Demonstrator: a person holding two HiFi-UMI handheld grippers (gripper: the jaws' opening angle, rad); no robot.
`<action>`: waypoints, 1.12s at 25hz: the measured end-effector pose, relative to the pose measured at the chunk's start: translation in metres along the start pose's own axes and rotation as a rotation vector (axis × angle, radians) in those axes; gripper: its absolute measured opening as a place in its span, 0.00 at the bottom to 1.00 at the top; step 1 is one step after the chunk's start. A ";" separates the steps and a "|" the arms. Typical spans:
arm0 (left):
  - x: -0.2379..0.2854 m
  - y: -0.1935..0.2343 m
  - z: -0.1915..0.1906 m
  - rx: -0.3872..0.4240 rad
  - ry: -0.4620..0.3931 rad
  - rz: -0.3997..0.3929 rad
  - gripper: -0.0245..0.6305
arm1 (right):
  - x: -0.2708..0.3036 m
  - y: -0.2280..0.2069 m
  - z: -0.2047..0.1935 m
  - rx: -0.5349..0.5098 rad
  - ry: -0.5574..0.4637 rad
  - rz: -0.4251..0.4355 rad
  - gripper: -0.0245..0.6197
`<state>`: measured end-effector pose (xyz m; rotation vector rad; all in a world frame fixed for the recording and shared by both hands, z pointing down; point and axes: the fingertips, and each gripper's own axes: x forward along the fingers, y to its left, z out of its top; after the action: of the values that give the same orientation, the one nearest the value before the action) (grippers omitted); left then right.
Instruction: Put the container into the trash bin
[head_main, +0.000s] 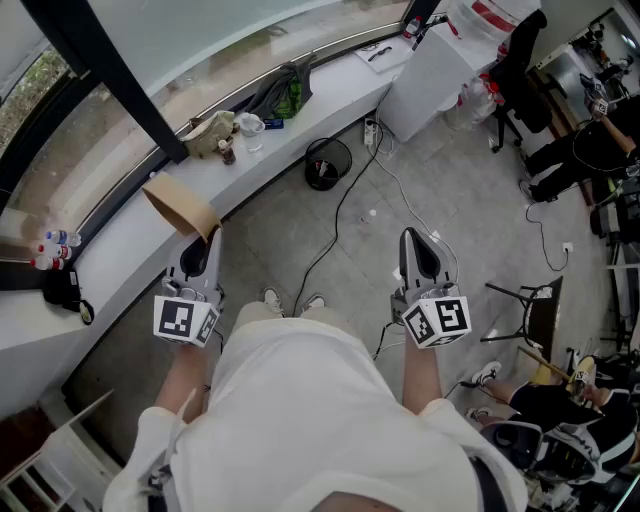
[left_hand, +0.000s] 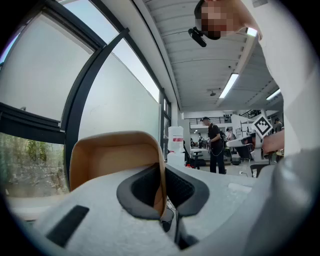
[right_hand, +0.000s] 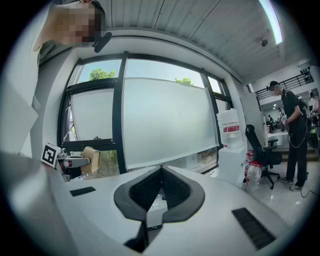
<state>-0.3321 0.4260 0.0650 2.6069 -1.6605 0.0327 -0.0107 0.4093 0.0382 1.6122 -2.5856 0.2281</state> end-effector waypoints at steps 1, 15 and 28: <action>0.000 0.000 0.000 -0.001 0.000 -0.002 0.07 | 0.000 0.000 -0.001 -0.001 0.001 -0.001 0.04; 0.015 0.002 -0.010 -0.035 -0.001 -0.058 0.07 | 0.013 0.030 -0.011 -0.006 0.045 0.138 0.04; 0.122 -0.030 -0.020 -0.012 0.043 -0.122 0.07 | 0.068 -0.051 -0.030 0.018 0.081 0.155 0.04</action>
<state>-0.2528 0.3293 0.0891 2.6730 -1.4810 0.0727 0.0054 0.3324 0.0824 1.3786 -2.6549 0.3211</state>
